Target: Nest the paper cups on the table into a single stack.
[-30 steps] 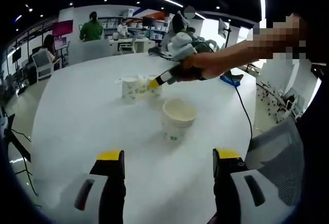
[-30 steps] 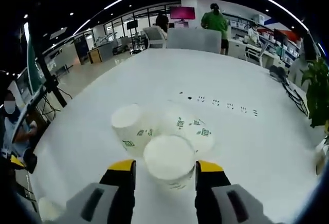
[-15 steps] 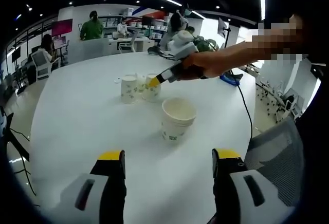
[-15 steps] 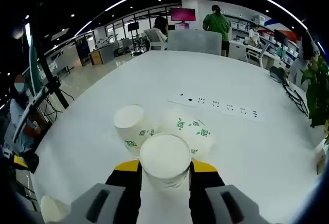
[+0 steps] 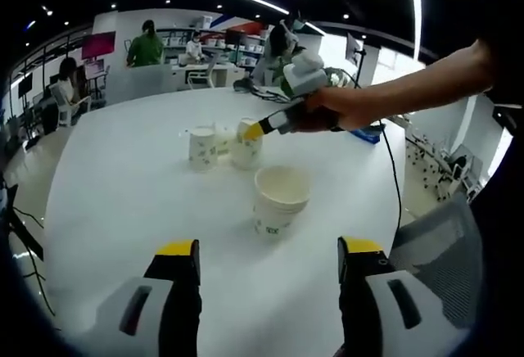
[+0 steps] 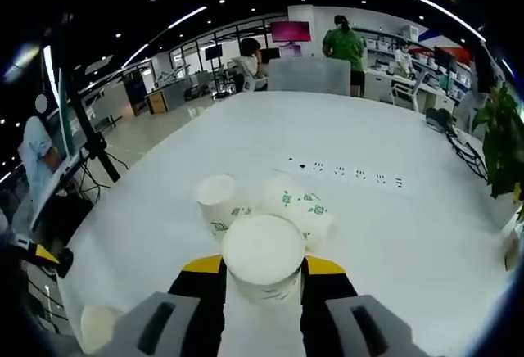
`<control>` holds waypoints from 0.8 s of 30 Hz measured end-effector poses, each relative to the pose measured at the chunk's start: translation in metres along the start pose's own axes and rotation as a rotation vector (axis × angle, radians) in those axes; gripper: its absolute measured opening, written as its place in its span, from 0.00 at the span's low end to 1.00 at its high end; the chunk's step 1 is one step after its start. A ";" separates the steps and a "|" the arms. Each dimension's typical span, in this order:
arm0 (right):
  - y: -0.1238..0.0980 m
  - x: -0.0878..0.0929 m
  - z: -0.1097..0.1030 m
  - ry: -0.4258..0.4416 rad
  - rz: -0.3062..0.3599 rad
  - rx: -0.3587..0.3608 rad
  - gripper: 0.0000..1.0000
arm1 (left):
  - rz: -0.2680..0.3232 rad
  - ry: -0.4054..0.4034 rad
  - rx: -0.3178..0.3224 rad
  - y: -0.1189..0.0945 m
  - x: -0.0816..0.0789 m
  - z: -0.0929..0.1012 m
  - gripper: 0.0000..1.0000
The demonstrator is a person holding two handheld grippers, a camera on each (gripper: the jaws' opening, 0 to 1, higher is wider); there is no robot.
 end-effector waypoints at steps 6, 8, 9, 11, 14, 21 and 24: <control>-0.018 -0.003 0.002 0.003 0.037 -0.001 0.33 | 0.013 -0.004 0.014 0.004 -0.007 0.002 0.66; -0.023 -0.007 0.003 0.015 0.052 -0.003 0.33 | 0.020 -0.009 0.023 0.006 -0.010 0.005 0.66; -0.027 -0.009 0.003 0.018 0.060 -0.005 0.33 | 0.023 -0.011 0.026 0.007 -0.011 0.005 0.66; -0.035 -0.013 0.001 0.018 0.074 -0.007 0.33 | 0.029 -0.013 0.031 0.009 -0.015 0.008 0.66; -0.036 -0.018 -0.002 0.016 0.097 -0.020 0.33 | 0.038 -0.013 0.041 0.011 -0.020 0.010 0.65; -0.055 -0.038 -0.016 0.006 0.153 -0.066 0.33 | 0.056 -0.007 0.054 0.017 -0.031 0.014 0.65; -0.058 -0.044 -0.019 0.023 0.181 -0.096 0.33 | 0.065 -0.008 0.056 0.018 -0.034 0.014 0.65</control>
Point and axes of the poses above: the point that each gripper's makers call its tool centre point, and the gripper's own axes: y roughly forward along the fingers, z roughly to its right, x roughly out of its underside, the point moved 5 cm from there along -y, roughly backward along the fingers, and after that the axes turned 14 degrees about -y, right-handed, at the moved point
